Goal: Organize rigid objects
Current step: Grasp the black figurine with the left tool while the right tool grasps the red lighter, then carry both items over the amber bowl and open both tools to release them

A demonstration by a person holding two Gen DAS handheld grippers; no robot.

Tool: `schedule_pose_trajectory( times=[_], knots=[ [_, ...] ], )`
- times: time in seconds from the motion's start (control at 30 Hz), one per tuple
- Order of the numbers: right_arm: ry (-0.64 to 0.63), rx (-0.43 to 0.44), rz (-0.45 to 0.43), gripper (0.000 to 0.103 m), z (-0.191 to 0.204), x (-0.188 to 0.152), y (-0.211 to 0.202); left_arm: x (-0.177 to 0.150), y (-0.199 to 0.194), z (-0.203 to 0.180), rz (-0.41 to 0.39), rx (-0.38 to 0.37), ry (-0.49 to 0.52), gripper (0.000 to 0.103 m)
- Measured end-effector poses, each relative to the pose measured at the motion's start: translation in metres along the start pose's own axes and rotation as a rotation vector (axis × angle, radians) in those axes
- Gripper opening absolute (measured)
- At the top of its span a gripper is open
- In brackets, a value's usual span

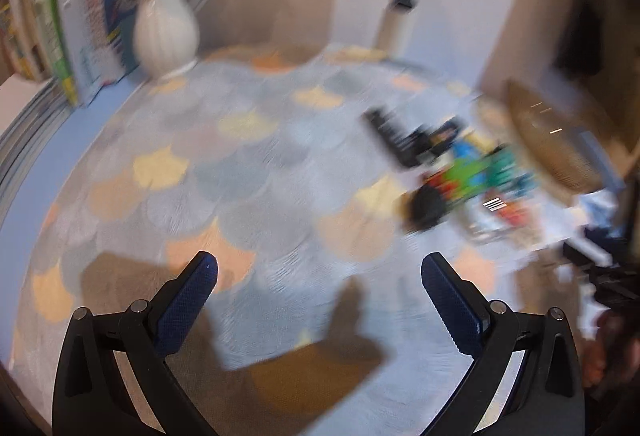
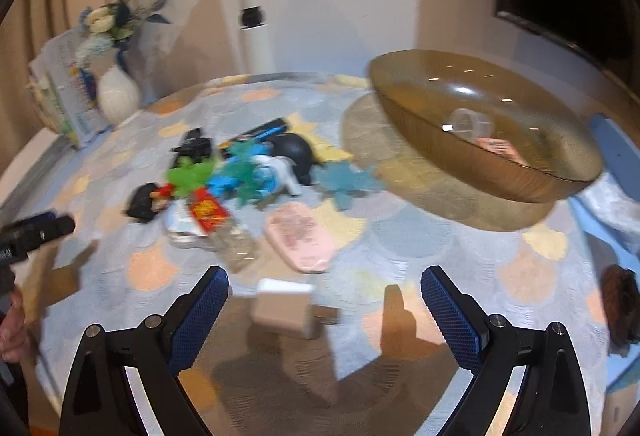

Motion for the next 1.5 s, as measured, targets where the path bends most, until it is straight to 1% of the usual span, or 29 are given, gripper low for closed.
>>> schedule_pose_trajectory(
  times=[0.03, 0.07, 0.13, 0.17, 0.2, 0.23, 0.27, 0.3, 0.37, 0.43, 0.53, 0.57, 0.6, 0.63, 0.67, 0.73, 0.77, 0.87, 0.93, 1.1, 1.2, 1.27, 1.33, 1.37, 1.4, 1.43, 1.5],
  knots=[
    [0.007, 0.044, 0.007, 0.097, 0.006, 0.004, -0.001, 0.009, -0.01, -0.003, -0.023, -0.052, -0.005, 0.102],
    [0.009, 0.071, 0.003, 0.097, 0.011, 0.009, -0.002, 0.015, -0.015, -0.005, -0.035, -0.086, -0.002, 0.102],
    [-0.017, 0.107, -0.002, 0.097, 0.026, 0.019, -0.002, 0.031, -0.021, -0.018, -0.044, -0.153, 0.033, 0.101],
    [-0.04, 0.13, 0.004, 0.097, 0.035, 0.023, 0.001, 0.034, -0.019, -0.023, -0.036, -0.172, 0.053, 0.091],
    [-0.059, 0.142, 0.01, 0.092, 0.041, 0.024, 0.004, 0.039, -0.013, -0.033, -0.017, -0.202, 0.082, 0.079],
    [-0.086, 0.147, 0.02, 0.076, 0.048, 0.024, 0.01, 0.04, -0.005, -0.04, 0.005, -0.228, 0.1, 0.058],
    [-0.121, 0.154, 0.042, 0.066, 0.054, 0.022, 0.017, 0.04, 0.003, -0.047, 0.027, -0.254, 0.119, 0.056],
    [-0.135, 0.164, 0.061, 0.056, 0.058, 0.021, 0.024, 0.04, 0.012, -0.055, 0.047, -0.277, 0.142, 0.056],
    [-0.141, 0.176, 0.083, 0.056, 0.06, 0.02, 0.034, 0.034, 0.035, -0.068, 0.115, -0.308, 0.168, 0.056],
    [-0.142, 0.179, 0.088, 0.056, 0.06, 0.022, 0.041, 0.03, 0.053, -0.077, 0.147, -0.32, 0.167, 0.056],
    [-0.132, 0.195, 0.117, 0.056, 0.057, 0.022, 0.054, 0.029, 0.063, -0.087, 0.146, -0.331, 0.191, 0.056],
    [-0.132, 0.192, 0.126, 0.056, 0.057, 0.021, 0.058, 0.029, 0.066, -0.089, 0.146, -0.329, 0.194, 0.049],
    [-0.135, 0.192, 0.127, 0.051, 0.057, 0.021, 0.06, 0.03, 0.069, -0.09, 0.143, -0.329, 0.191, 0.043],
    [-0.138, 0.202, 0.13, 0.04, 0.059, 0.019, 0.06, 0.031, 0.073, -0.091, 0.147, -0.329, 0.184, 0.036],
    [-0.14, 0.218, 0.126, 0.037, 0.06, 0.019, 0.058, 0.032, 0.075, -0.091, 0.151, -0.333, 0.181, 0.035],
    [-0.162, 0.207, 0.116, 0.026, 0.064, 0.017, 0.053, 0.031, 0.074, -0.091, 0.137, -0.335, 0.197, 0.035],
    [-0.172, 0.204, 0.114, 0.024, 0.067, 0.016, 0.051, 0.029, 0.072, -0.09, 0.129, -0.335, 0.205, 0.034],
    [-0.185, 0.189, 0.101, 0.023, 0.07, 0.012, 0.04, 0.027, 0.063, -0.085, 0.108, -0.325, 0.206, 0.034],
    [-0.172, 0.212, 0.103, 0.023, 0.073, 0.008, 0.028, 0.024, 0.054, -0.076, 0.097, -0.306, 0.191, 0.034],
    [-0.136, 0.283, 0.144, 0.023, 0.089, -0.017, 0.001, 0.015, 0.028, -0.049, 0.08, -0.27, 0.158, 0.034],
    [-0.142, 0.272, 0.17, 0.023, 0.096, -0.031, 0.0, 0.006, 0.016, -0.037, 0.077, -0.265, 0.135, 0.034],
    [-0.122, 0.266, 0.186, 0.025, 0.096, -0.035, 0.004, -0.001, 0.015, -0.033, 0.085, -0.262, 0.123, 0.036],
    [-0.105, 0.285, 0.192, 0.037, 0.096, -0.034, 0.004, -0.005, 0.016, -0.033, 0.083, -0.256, 0.122, 0.036],
    [-0.11, 0.281, 0.19, 0.04, 0.097, -0.034, 0.004, -0.006, 0.015, -0.033, 0.071, -0.252, 0.122, 0.041],
    [-0.126, 0.266, 0.187, 0.041, 0.1, -0.036, 0.004, -0.006, 0.016, -0.033, 0.072, -0.252, 0.123, 0.044],
    [-0.139, 0.257, 0.183, 0.041, 0.101, -0.037, 0.004, -0.007, 0.016, -0.034, 0.075, -0.252, 0.129, 0.045],
    [-0.188, 0.223, 0.157, 0.041, 0.108, -0.041, 0.002, -0.008, 0.015, -0.035, 0.076, -0.264, 0.132, 0.045]
  ],
)
Point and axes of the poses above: each gripper's, at about its wrist camera, not at the fingertips, and y roughly the way its jaws point, z to its left, x to its top, the point moved 3 cm from there along y, roughly the way its jaws point, and after that the axes turned 14 degrees about -z, right-handed, at the moved point
